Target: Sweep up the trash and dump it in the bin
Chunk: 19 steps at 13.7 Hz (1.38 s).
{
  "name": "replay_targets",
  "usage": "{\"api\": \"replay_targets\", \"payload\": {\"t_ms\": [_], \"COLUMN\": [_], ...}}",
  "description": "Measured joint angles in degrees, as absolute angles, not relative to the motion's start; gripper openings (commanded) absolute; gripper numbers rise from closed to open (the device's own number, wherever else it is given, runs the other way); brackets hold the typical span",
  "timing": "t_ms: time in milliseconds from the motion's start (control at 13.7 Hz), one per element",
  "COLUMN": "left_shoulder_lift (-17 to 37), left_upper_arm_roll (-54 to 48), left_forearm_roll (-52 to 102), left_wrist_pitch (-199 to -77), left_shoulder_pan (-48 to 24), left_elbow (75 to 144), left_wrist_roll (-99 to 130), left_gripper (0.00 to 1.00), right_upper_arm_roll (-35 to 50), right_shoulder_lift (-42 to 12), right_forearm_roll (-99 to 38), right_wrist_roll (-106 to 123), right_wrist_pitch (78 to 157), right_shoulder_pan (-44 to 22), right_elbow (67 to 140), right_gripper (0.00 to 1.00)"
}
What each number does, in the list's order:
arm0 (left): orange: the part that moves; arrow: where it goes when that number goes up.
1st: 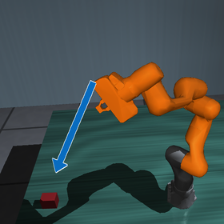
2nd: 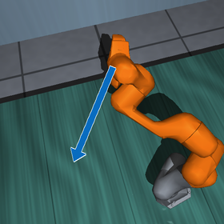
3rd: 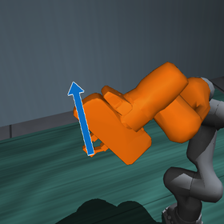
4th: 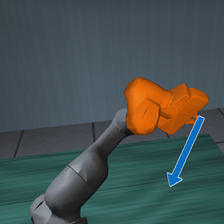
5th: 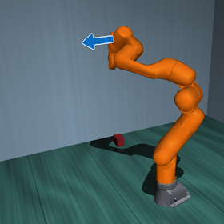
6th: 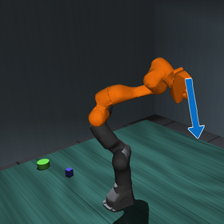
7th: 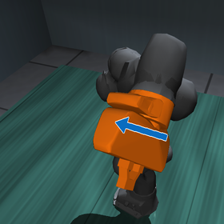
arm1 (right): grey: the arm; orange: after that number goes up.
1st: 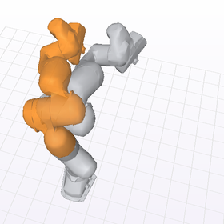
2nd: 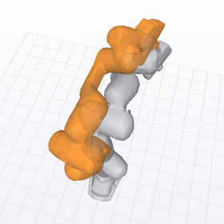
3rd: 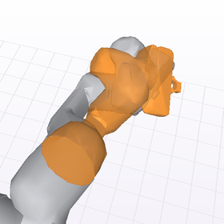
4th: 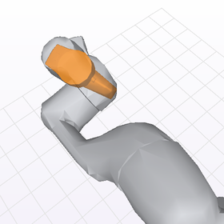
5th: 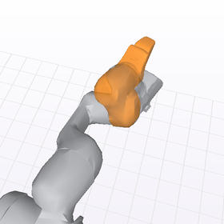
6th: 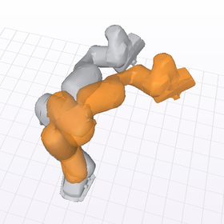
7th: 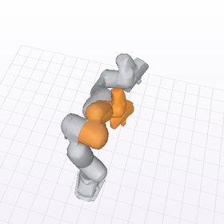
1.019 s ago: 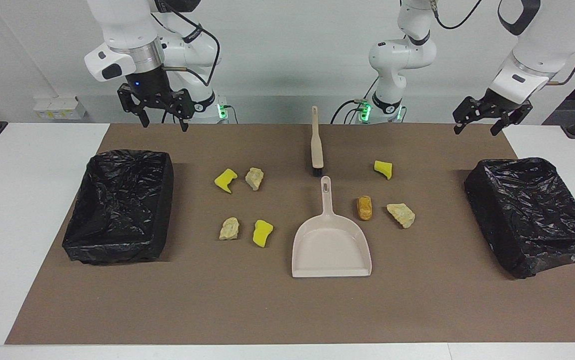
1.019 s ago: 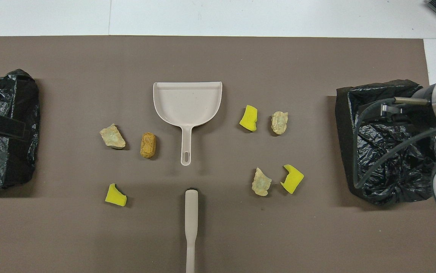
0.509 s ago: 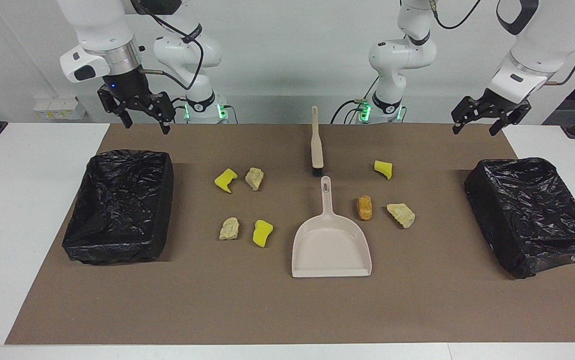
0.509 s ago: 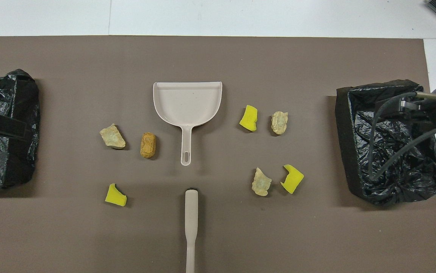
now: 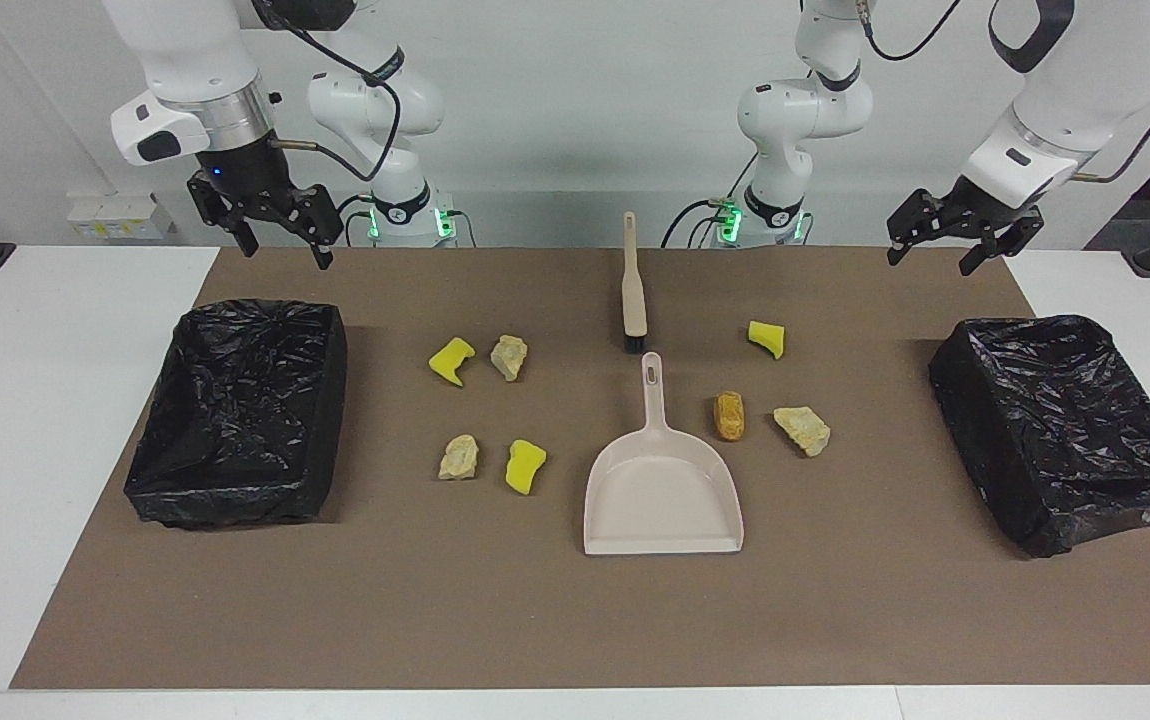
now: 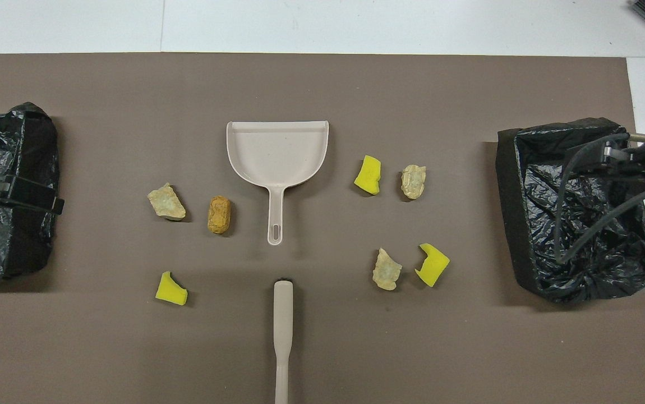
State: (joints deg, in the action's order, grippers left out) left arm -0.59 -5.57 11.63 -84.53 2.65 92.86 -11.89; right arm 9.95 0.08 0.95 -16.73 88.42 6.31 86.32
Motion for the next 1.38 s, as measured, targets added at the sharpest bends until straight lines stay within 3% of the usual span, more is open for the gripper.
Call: {"api": "replay_targets", "payload": {"t_ms": [364, 946, 1383], "left_shoulder_lift": [-1.10, -10.71, -11.54], "left_upper_arm_roll": [-6.06, -6.56, -7.25], "left_forearm_roll": [17.57, 17.54, 14.69], "left_wrist_pitch": [-85.52, -103.19, -115.89], "left_shoulder_pan": [-1.68, -20.16, -36.93], "left_elbow": [100.27, 124.50, 136.53], "left_wrist_roll": [-13.34, -6.45, 12.05], "left_gripper": [1.00, 1.00, 1.00], "right_upper_arm_roll": [9.95, 9.95, 9.95], "right_shoulder_lift": [0.08, 0.08, 0.08], "right_forearm_roll": [0.94, 0.92, 0.92], "right_wrist_roll": [-16.73, -16.73, -16.73], "right_wrist_pitch": [88.42, 88.42, 88.42], "right_shoulder_pan": [6.31, 6.31, 6.31], "right_elbow": [86.32, 86.32, 86.32], "right_gripper": [1.00, 1.00, 1.00]}}
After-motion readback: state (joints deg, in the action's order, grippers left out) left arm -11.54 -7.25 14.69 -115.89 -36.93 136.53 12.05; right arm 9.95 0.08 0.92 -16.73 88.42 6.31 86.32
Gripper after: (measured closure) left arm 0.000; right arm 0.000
